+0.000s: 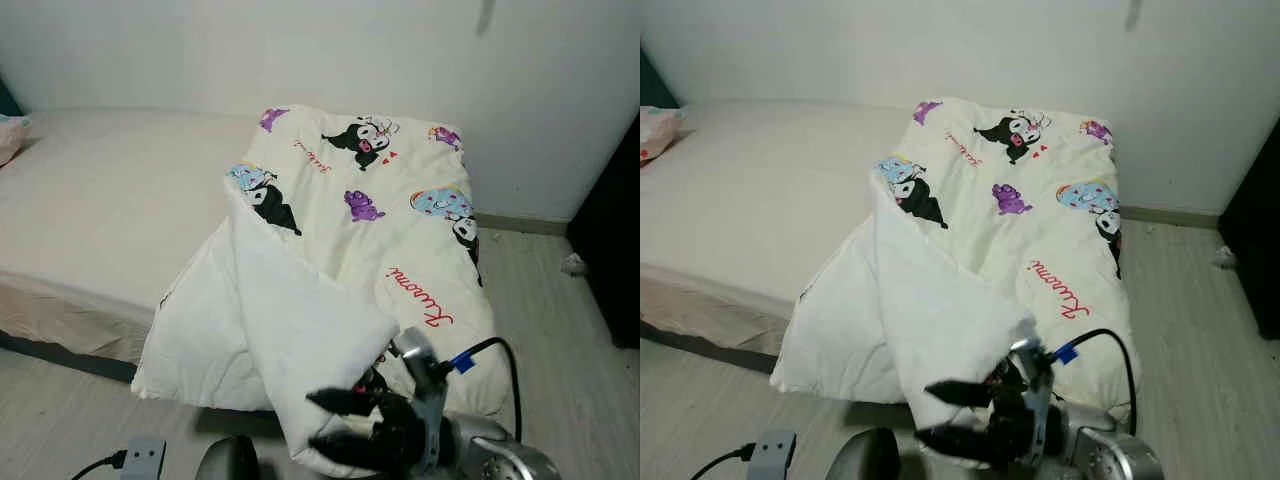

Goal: Clean up the room

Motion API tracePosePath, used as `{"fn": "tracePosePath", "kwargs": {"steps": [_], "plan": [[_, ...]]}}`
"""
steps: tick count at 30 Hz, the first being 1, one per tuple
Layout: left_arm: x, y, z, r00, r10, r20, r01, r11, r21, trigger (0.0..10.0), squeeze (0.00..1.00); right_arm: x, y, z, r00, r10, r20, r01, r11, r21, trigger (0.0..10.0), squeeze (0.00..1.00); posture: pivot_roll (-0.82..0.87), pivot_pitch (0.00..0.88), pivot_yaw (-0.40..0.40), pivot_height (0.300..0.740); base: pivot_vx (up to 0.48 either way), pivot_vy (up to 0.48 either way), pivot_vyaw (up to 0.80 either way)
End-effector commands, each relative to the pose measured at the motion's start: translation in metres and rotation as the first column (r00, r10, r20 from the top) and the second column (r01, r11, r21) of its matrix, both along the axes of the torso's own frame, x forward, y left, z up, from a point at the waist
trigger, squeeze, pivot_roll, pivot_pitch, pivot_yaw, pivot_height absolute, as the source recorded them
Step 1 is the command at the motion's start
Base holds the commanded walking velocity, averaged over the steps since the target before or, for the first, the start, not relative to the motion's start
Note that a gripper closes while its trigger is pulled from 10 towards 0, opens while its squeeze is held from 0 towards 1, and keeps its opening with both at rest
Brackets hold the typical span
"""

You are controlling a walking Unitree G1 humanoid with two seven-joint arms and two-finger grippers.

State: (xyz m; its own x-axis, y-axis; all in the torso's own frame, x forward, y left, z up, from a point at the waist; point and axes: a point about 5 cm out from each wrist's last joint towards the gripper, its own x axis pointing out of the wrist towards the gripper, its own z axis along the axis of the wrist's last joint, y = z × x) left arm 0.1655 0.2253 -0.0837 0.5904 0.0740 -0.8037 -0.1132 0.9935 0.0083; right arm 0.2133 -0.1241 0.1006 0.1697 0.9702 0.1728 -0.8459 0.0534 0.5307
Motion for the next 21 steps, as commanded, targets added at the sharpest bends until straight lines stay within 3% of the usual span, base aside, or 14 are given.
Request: {"fn": "tracePosePath", "kwargs": {"steps": [1, 3, 5, 6, 8, 9, 10, 11, 13, 15, 17, 18, 20, 21], "plan": [[0.019, 0.003, 0.010, 0.994, 0.068, 0.089, -0.066, 0.997, -0.029, 10.0, 0.00, 0.014, -0.007, -0.005, 0.986, -0.169, -0.002, 0.169, 0.985, -0.026, 10.0, 0.00, -0.16, 0.069, 0.062, 0.525, 0.000, 0.000, 0.00], [0.026, 0.007, 0.015, 0.987, 0.106, 0.124, -0.102, 0.994, -0.040, 10.0, 0.00, 0.021, -0.011, -0.006, 0.968, -0.251, -0.003, 0.251, 0.967, -0.045, 10.0, 0.00, -0.16, 0.070, 0.062, 0.525, 0.000, 0.000, 0.00], [0.043, 0.013, 0.027, 0.963, 0.163, 0.213, -0.145, 0.985, -0.099, 10.0, 0.00, 0.039, -0.023, -0.014, 0.895, -0.446, -0.007, 0.442, 0.890, -0.113, 10.0, 0.00, -0.16, 0.071, 0.062, 0.525, 0.000, 0.000, 0.00], [0.064, 0.014, 0.042, 0.930, 0.196, 0.311, -0.147, 0.974, -0.174, 10.0, 0.00, 0.055, -0.039, -0.020, 0.794, -0.607, -0.022, 0.596, 0.786, -0.160, 10.0, 0.00, -0.16, 0.076, 0.062, 0.525, 0.000, 0.000, 0.00], [0.078, 0.015, 0.054, 0.899, 0.219, 0.379, -0.140, 0.964, -0.225, 10.0, 0.00, 0.064, -0.051, -0.024, 0.707, -0.706, -0.034, 0.689, 0.699, -0.192, 10.0, 0.00, -0.16, 0.076, 0.062, 0.525, 0.000, 0.000, 0.00], [0.078, 0.015, 0.054, 0.899, 0.219, 0.379, -0.140, 0.964, -0.225, 10.0, 0.00, 0.064, -0.051, -0.024, 0.707, -0.706, -0.034, 0.689, 0.699, -0.192, 10.0, 0.00, -0.16, 0.076, 0.062, 0.525, 0.000, 0.000, 0.00], [0.100, 0.012, 0.074, 0.851, 0.211, 0.482, -0.071, 0.954, -0.291, 10.0, 0.00, 0.071, -0.068, -0.030, 0.582, -0.811, -0.052, 0.782, 0.576, -0.238, 10.0, 0.00, -0.16, 0.077, 0.061, 0.525, 0.000, 0.000, 0.00], [0.100, 0.012, 0.074, 0.851, 0.211, 0.482, -0.071, 0.954, -0.291, 10.0, 0.00, 0.071, -0.068, -0.030, 0.582, -0.811, -0.052, 0.782, 0.576, -0.238, 10.0, 0.00, -0.16, 0.077, 0.061, 0.525, 0.000, 0.000, 0.00], [0.135, -0.001, 0.113, 0.745, 0.151, 0.650, 0.114, 0.931, -0.348, 10.0, 0.00, 0.074, -0.094, -0.038, 0.410, -0.910, -0.066, 0.862, 0.410, -0.299, 10.0, 0.00, -0.16, 0.078, 0.064, 0.525, 0.000, 0.000, 0.00], [0.135, -0.001, 0.113, 0.745, 0.151, 0.650, 0.114, 0.931, -0.348, 10.0, 0.00, 0.074, -0.094, -0.038, 0.410, -0.910, -0.066, 0.862, 0.410, -0.299, 10.0, 0.00, -0.16, 0.078, 0.064, 0.525, 0.000, 0.000, 0.00], [0.158, -0.019, 0.147, 0.629, 0.100, 0.771, 0.290, 0.890, -0.352, 10.0, 0.00, 0.072, -0.108, -0.041, 0.326, -0.943, -0.063, 0.888, 0.328, -0.322, 10.0, 0.00, -0.16, 0.079, 0.066, 0.525, 0.000, 0.000, -0.21], [0.158, -0.019, 0.147, 0.629, 0.100, 0.771, 0.290, 0.890, -0.352, 10.0, 0.00, 0.072, -0.108, -0.041, 0.326, -0.943, -0.063, 0.888, 0.328, -0.322, 10.0, 0.00, -0.16, 0.079, 0.066, 0.525, 0.000, 0.000, -0.42], [0.168, -0.050, 0.178, 0.501, 0.035, 0.864, 0.523, 0.784, -0.335, 10.0, 0.00, 0.068, -0.118, -0.044, 0.270, -0.962, -0.047, 0.899, 0.269, -0.346, 10.0, 0.00, -0.17, 0.084, 0.067, 0.525, 0.000, 0.000, -0.75], [0.168, -0.050, 0.178, 0.501, 0.035, 0.864, 0.523, 0.784, -0.335, 10.0, 0.00, 0.068, -0.118, -0.044, 0.270, -0.962, -0.047, 0.899, 0.269, -0.346, 10.0, 0.00, -0.17, 0.084, 0.067, 0.525, 0.000, 0.000, -0.74]]}}
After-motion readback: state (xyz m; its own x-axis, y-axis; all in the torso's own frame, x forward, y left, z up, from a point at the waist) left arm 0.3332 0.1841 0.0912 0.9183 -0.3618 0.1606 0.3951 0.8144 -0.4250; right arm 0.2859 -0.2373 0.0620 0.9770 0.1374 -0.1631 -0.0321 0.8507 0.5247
